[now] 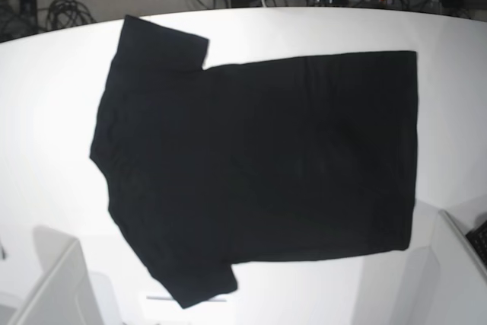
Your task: Fold the T-shirt properly
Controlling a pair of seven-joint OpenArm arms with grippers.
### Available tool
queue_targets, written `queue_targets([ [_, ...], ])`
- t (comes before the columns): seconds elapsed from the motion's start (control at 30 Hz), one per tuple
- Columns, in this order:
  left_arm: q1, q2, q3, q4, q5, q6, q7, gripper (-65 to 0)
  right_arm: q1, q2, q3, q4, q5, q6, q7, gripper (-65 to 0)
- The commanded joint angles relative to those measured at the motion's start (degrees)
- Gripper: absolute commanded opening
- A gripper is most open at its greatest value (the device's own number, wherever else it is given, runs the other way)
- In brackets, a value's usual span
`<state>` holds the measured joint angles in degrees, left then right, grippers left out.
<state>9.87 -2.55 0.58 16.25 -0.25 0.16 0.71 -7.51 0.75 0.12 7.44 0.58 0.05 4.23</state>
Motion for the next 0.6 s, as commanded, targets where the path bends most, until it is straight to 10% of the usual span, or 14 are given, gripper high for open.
queue_targets([
  [0.0,0.4,-0.2,0.1,0.1,-0.1,0.2,-0.1,-65.0,-0.1,0.2,0.1,0.1,-0.2,0.3,0.0,-65.0],
  [0.57,18.3,-3.1,0.1,25.5,0.6,0.1,-0.8,-65.0,-19.6,1.8,2.2,26.3,0.0,0.2,-0.1,-65.0],
])
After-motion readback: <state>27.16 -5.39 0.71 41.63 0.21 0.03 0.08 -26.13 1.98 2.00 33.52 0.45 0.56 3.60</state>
